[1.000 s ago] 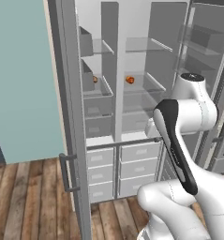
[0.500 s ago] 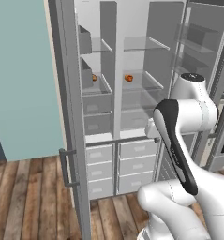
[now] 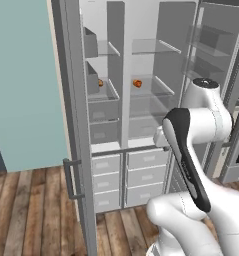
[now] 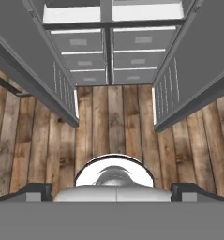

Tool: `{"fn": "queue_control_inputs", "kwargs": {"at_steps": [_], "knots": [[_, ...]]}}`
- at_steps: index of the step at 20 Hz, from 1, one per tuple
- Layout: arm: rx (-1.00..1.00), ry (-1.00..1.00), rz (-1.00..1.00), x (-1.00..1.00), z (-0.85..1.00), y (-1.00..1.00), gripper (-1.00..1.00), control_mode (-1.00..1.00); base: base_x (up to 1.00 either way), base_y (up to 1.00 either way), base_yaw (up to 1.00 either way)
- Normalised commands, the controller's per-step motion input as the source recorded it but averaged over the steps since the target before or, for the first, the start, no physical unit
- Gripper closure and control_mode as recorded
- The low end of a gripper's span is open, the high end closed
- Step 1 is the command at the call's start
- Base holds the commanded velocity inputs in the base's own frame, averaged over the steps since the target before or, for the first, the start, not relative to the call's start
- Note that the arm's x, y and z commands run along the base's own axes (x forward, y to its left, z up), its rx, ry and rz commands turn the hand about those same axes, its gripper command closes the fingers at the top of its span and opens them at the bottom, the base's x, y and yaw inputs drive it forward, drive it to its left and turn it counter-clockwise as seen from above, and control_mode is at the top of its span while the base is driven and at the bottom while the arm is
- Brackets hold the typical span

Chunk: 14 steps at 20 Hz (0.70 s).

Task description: There's a chicken drumstick in the fridge that needs to be moved to the freezer for freezing. Pick up the chicken drumstick from the fridge, place it on any shelf in the freezer, and close the fridge and freezer doors when done.

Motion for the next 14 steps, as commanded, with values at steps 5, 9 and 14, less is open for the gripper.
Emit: {"fn": "queue_control_inputs", "kwargs": {"at_steps": [5,9,14], "knots": [[-0.11,-0.36,-0.17,-0.12,0.0,0.8,-1.0,-1.0,0.0,0.0,0.0],[-0.16,-0.41,-0.36,0.0,0.0,1.0,-1.0,-1.0,0.0,0.0,0.0],[-0.19,-0.14,-0.34,0.0,0.06,1.0,-1.0,-1.0,0.0,0.0,0.0]]}}
